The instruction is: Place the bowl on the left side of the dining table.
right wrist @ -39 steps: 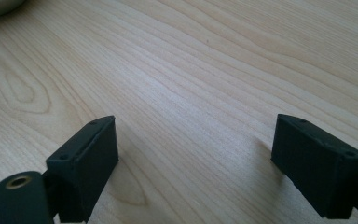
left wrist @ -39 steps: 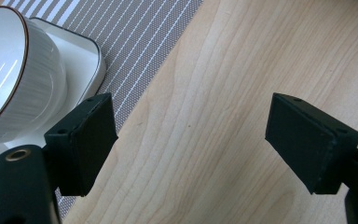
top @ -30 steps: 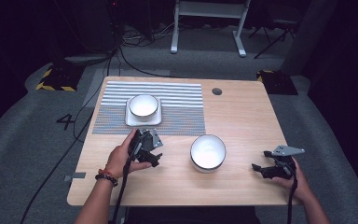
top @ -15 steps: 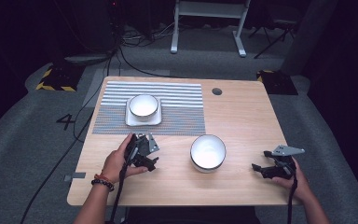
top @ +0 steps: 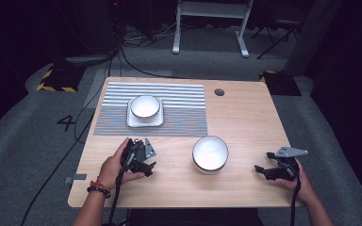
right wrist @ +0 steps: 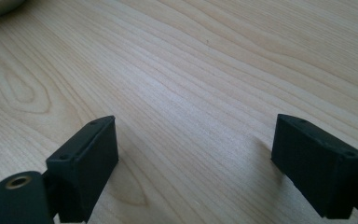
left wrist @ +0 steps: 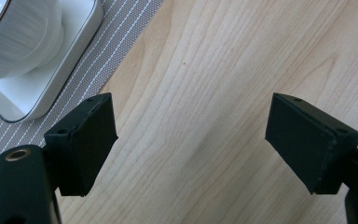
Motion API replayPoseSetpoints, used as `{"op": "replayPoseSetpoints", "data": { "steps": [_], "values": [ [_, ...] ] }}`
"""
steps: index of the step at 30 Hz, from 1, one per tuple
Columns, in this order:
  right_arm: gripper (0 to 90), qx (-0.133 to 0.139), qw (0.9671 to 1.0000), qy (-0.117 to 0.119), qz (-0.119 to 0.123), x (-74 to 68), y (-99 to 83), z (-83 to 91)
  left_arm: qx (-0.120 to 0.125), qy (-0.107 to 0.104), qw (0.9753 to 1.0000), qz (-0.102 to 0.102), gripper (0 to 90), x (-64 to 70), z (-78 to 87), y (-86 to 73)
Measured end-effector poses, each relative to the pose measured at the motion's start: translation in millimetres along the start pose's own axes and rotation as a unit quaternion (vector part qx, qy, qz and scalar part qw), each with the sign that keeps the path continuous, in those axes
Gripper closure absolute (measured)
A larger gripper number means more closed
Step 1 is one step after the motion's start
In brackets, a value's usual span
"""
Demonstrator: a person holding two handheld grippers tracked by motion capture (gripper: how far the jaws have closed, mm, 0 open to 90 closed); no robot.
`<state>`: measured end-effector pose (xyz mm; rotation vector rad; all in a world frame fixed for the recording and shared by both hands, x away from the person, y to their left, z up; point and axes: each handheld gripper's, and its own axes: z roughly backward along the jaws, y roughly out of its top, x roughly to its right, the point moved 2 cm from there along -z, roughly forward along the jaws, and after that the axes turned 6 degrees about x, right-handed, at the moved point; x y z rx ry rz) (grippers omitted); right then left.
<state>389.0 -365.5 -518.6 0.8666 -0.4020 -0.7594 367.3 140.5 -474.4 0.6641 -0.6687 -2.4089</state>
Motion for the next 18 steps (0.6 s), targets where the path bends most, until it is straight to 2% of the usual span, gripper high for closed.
{"op": "replayPoseSetpoints", "data": {
  "steps": [1, 2, 5, 6, 8, 9, 10, 12, 13, 14, 18],
  "values": [
    [14.6, 0.0, 1.0, 0.0, 0.001, 0.2, -0.1, -0.1, 0.009, 0.001, 0.9999, -0.009, 16.3, -1.4, -0.3, -0.3],
    [14.6, 0.0, 1.0, 0.0, 0.0, 0.0, 0.0, 0.0, 0.012, 0.004, 0.9999, -0.009, 16.3, -1.3, 0.0, -1.1],
    [14.7, 0.0, 1.0, 0.0, 0.0, 0.0, 0.0, 0.0, 0.008, 0.003, 1.0, -0.003, 16.7, 0.0, 1.6, -4.7],
    [14.7, -0.001, 1.0, 0.0, -0.002, -0.3, 0.1, 0.1, 0.007, 0.007, 0.9999, -0.009, 16.7, -0.9, 2.1, -5.4],
    [14.7, 0.0, 1.0, 0.0, -0.001, -0.1, 0.0, 0.0, 0.01, 0.006, 0.9999, -0.008, 16.7, -1.4, 2.7, -6.9],
    [14.7, 0.0, 1.0, 0.0, 0.0, 0.0, 0.0, 0.0, 0.012, 0.002, 0.9999, 0.003, 16.6, 0.0, 3.1, -8.2],
    [14.6, 0.0, 1.0, 0.0, 0.0, 0.0, 0.0, 0.0, 0.015, 0.007, 0.9999, -0.003, 16.6, -1.5, 3.5, -8.6],
    [14.6, 0.0, 1.0, 0.0, -0.001, -0.1, 0.0, 0.1, 0.014, 0.004, 0.9999, 0.008, 16.5, 0.2, 3.6, -10.8],
    [14.6, 0.0, 1.0, 0.0, -0.001, -0.1, 0.0, 0.0, 0.008, 0.01, 0.9998, 0.013, 16.4, 0.7, 4.8, -12.1],
    [14.6, 0.0, 1.0, 0.0, 0.001, 0.2, -0.1, -0.1, 0.012, 0.01, 0.9999, 0.002, 16.4, -0.9, 4.3, -12.4],
    [14.6, -0.001, 1.0, 0.0, -0.002, -0.4, 0.1, 0.1, 0.013, 0.012, 0.9998, 0.008, 16.3, -1.5, 5.7, -17.4]
  ]
}}
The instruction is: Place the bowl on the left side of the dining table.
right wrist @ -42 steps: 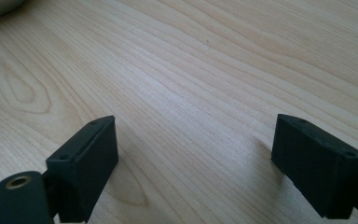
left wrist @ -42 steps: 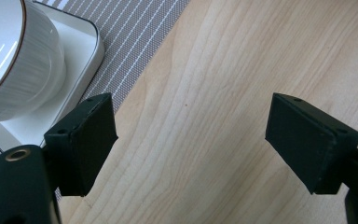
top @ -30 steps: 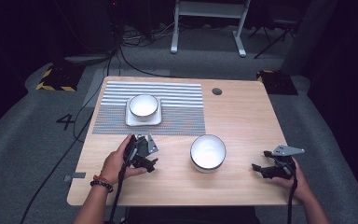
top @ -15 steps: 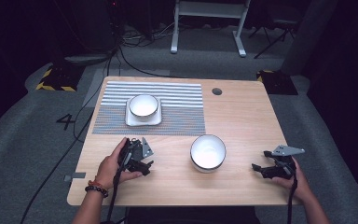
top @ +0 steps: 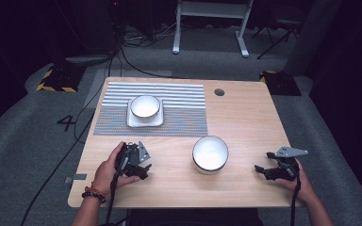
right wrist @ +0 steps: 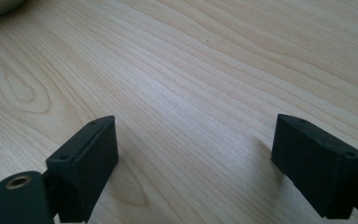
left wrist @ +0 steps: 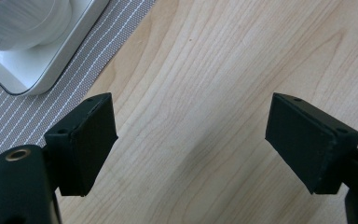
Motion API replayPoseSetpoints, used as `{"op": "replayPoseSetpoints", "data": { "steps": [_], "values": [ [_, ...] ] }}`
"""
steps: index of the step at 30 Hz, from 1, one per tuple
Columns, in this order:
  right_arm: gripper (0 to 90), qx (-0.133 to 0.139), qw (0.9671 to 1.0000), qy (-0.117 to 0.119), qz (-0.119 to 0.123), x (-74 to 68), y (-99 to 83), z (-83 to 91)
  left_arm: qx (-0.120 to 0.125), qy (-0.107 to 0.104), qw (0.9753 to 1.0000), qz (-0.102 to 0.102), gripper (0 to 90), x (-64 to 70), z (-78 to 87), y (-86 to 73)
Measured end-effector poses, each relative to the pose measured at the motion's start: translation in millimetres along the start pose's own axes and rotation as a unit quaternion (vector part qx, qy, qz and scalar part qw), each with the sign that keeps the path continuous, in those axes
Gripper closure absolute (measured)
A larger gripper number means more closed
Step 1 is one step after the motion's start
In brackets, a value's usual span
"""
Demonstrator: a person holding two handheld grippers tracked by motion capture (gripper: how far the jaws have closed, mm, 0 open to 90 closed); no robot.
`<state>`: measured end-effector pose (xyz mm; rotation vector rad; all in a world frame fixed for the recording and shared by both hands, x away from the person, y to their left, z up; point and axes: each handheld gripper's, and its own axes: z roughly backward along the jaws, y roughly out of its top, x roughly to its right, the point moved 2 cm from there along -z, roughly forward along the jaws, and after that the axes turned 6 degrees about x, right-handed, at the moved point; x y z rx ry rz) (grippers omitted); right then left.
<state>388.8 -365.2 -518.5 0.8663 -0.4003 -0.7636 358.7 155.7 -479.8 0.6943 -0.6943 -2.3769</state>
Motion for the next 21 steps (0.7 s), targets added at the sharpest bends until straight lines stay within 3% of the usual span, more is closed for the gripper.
{"op": "replayPoseSetpoints", "data": {
  "steps": [6, 15, 21],
  "values": [
    [14.6, 0.001, 1.0, 0.0, 0.002, 0.4, -0.1, -0.1, 0.0, -0.003, 0.9998, 0.021, 16.2, 0.4, 1.4, -9.3],
    [14.6, 0.0, 1.0, 0.0, 0.002, 0.3, -0.1, -0.1, 0.002, 0.007, 0.9994, 0.034, 16.2, -4.2, 4.6, -25.7],
    [14.7, 0.0, 1.0, 0.0, 0.0, 0.1, 0.0, 0.0, 0.007, 0.005, 0.9981, 0.061, 16.1, -5.6, 5.6, -37.3]
  ]
}}
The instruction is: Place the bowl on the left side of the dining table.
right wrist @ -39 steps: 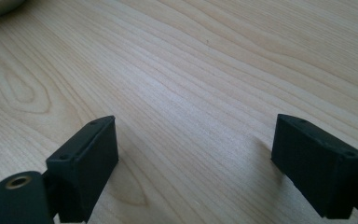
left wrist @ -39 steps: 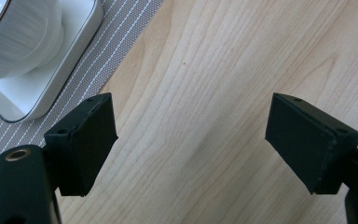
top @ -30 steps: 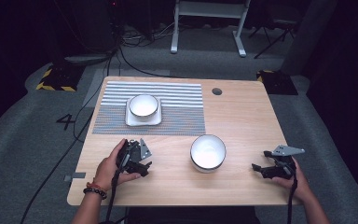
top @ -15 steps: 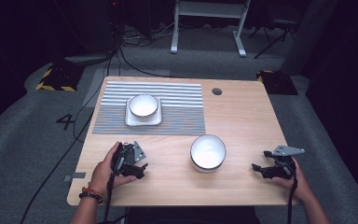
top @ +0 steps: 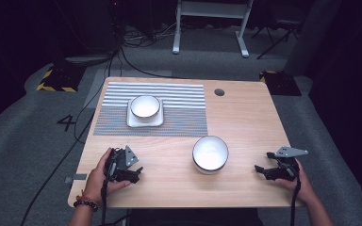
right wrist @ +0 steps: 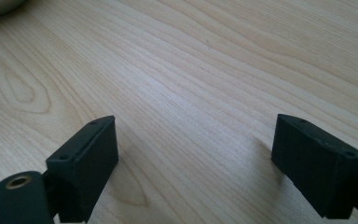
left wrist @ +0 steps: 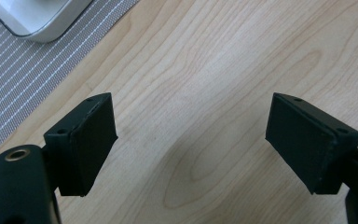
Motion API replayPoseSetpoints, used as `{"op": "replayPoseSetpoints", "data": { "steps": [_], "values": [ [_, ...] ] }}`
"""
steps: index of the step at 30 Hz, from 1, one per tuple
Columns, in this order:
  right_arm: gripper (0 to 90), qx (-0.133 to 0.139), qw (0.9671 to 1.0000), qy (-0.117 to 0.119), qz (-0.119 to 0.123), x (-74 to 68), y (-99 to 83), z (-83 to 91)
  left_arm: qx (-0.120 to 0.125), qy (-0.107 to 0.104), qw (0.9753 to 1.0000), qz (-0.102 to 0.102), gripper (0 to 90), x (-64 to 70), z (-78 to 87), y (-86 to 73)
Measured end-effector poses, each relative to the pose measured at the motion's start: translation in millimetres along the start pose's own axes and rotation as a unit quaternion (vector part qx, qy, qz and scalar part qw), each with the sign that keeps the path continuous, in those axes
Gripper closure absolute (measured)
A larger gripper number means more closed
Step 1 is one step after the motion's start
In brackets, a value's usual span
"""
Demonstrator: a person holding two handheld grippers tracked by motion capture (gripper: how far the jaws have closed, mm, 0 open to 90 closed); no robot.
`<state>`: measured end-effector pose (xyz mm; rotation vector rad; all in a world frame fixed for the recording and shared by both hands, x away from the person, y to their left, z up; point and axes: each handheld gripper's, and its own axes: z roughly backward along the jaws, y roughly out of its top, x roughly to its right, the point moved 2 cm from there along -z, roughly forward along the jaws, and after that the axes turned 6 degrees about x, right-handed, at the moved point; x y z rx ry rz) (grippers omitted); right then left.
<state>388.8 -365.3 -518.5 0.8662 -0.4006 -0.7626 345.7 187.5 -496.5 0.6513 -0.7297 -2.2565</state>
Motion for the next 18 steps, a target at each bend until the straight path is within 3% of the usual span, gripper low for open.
{"op": "replayPoseSetpoints", "data": {
  "steps": [6, 13, 14, 18],
  "values": [
    [14.7, 0.001, 1.0, 0.0, 0.002, 0.3, -0.1, -0.1, -0.002, -0.001, 1.0, 0.009, 16.2, 0.1, -1.9, -9.2],
    [14.7, 0.001, 1.0, 0.0, 0.002, 0.3, -0.1, -0.1, 0.007, -0.008, 0.9993, 0.037, 16.0, -0.1, 0.5, -17.3],
    [14.7, 0.001, 1.0, 0.0, 0.002, 0.3, -0.1, -0.1, 0.011, -0.009, 0.9986, 0.052, 16.0, 0.6, 1.9, -20.8],
    [14.6, 0.0, 1.0, 0.0, 0.0, 0.1, 0.0, 0.0, 0.018, -0.009, 0.9979, 0.062, 16.0, -0.2, 4.0, -25.6]
  ]
}}
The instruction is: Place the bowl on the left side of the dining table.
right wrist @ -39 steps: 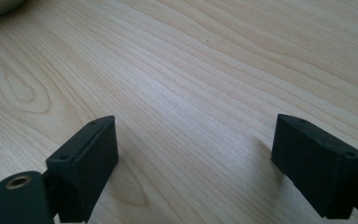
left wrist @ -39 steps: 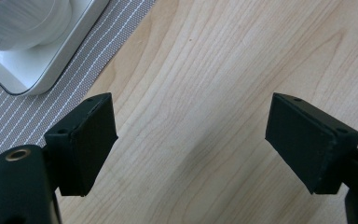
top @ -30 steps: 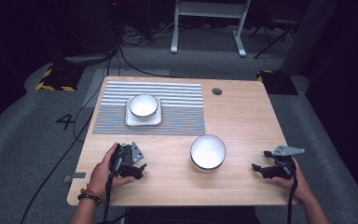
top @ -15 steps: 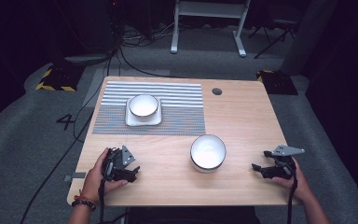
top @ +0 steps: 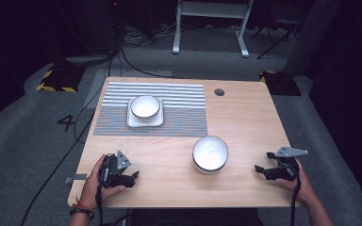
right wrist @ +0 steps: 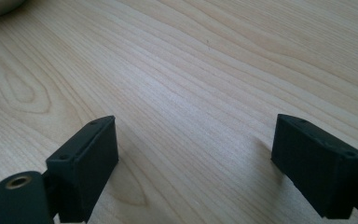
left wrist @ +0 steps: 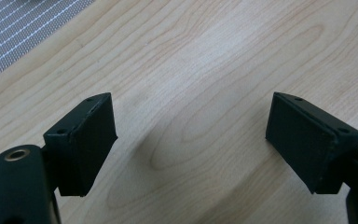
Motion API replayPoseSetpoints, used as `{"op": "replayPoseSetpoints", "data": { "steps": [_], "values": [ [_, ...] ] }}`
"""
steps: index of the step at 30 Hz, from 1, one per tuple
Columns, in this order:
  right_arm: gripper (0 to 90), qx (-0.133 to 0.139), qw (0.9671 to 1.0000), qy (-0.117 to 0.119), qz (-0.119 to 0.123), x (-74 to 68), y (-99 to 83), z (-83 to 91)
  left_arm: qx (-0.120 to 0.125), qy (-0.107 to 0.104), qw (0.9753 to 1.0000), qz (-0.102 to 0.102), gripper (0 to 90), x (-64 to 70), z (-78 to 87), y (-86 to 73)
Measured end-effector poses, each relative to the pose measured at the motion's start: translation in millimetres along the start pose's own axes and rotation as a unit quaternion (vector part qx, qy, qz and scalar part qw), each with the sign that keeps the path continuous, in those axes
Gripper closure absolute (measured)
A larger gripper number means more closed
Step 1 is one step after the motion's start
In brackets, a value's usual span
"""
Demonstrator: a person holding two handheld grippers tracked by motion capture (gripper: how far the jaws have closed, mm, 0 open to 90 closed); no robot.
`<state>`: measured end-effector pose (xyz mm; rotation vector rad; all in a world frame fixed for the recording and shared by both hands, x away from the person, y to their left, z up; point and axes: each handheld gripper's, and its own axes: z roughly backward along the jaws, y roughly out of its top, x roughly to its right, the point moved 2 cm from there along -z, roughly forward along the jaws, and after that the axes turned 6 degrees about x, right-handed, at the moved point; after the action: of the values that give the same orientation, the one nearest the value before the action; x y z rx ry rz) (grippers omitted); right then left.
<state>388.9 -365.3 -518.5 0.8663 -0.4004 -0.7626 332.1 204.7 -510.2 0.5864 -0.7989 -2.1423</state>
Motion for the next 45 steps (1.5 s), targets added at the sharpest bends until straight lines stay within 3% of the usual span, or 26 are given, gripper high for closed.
{"op": "replayPoseSetpoints", "data": {
  "steps": [7, 12, 16, 45],
  "values": [
    [14.6, 0.0, 1.0, 0.0, 0.0, 0.0, 0.0, 0.0, 0.02, -0.016, 0.9986, 0.045, 15.8, -3.2, 5.1, -13.6],
    [14.7, 0.0, 1.0, 0.0, 0.002, 0.2, -0.1, 0.1, 0.033, -0.022, 0.9958, 0.082, 14.7, -8.2, 6.5, -22.7],
    [14.7, 0.001, 1.0, 0.0, 0.002, 0.1, -0.1, 0.0, 0.03, -0.028, 0.995, 0.091, 14.7, -11.1, 7.5, -24.9],
    [14.6, 0.001, 1.0, -0.001, 0.001, 0.0, -0.1, -0.2, 0.033, -0.024, 0.9946, 0.095, 14.6, -10.3, 7.4, -25.2]
  ]
}}
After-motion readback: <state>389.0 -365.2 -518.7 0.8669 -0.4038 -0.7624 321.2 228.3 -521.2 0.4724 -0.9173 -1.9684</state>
